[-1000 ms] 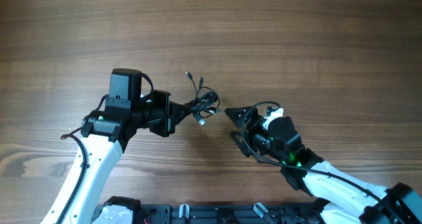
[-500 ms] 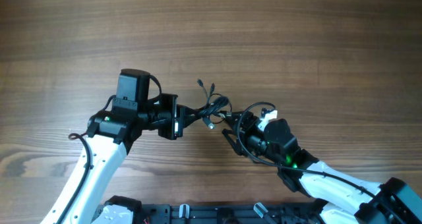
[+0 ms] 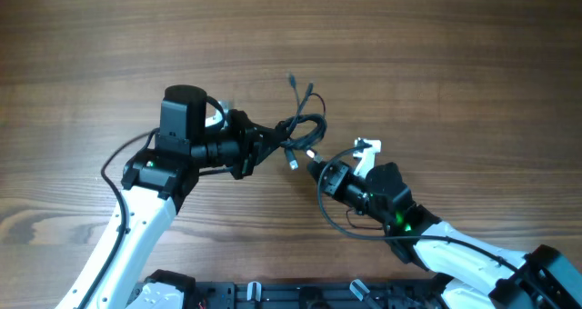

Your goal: Untangle cables

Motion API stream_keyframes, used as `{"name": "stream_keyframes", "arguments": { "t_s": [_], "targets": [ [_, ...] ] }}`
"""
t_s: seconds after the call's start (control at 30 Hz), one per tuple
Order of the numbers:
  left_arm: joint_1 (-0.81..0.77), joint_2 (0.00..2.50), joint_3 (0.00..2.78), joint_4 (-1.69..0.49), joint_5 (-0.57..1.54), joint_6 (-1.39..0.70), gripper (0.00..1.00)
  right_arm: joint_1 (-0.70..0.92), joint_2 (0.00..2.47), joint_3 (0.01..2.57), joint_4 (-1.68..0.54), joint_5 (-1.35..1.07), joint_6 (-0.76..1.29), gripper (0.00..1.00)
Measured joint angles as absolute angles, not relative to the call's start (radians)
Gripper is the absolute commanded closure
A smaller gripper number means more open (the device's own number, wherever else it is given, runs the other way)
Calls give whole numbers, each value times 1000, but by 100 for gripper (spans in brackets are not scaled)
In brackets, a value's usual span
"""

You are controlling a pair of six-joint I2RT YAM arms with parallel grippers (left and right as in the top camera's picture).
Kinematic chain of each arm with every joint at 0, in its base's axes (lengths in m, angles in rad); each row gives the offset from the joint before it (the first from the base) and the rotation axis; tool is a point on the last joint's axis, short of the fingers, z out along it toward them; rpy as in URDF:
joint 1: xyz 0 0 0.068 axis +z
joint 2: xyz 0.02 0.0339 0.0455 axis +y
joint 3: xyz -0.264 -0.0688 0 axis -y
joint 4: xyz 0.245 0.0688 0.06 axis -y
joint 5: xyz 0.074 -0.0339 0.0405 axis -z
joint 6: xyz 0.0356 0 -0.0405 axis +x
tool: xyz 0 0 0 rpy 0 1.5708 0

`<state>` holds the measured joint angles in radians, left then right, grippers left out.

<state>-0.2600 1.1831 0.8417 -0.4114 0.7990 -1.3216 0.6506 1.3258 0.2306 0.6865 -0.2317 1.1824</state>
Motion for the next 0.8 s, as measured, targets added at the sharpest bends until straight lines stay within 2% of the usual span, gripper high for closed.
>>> {"name": "stream_keyframes", "arguments": {
  "t_s": [0.03, 0.1, 0.2, 0.23, 0.37, 0.63, 0.8],
  "targets": [
    [-260, 1183, 842, -413, 799, -1246, 96, 642, 1326, 231, 680, -235, 1136, 68],
    [-260, 1183, 842, -422, 798, -1080, 96, 617, 1326, 231, 646, -236, 1070, 59],
    [-260, 1183, 842, -450, 798, -954, 96, 577, 1326, 231, 626, -259, 1025, 33],
    [-260, 1183, 842, -453, 798, -943, 96, 566, 1326, 231, 630, -271, 1015, 27],
    [-260, 1183, 842, -452, 798, -1031, 96, 541, 1326, 231, 664, -327, 1027, 17],
    [-260, 1183, 842, -478, 798, -1404, 96, 533, 1327, 230, 683, -356, 1400, 14],
    [-260, 1183, 842, -542, 798, -1588, 96, 541, 1330, 229, 803, -358, 1517, 15]
  ]
}}
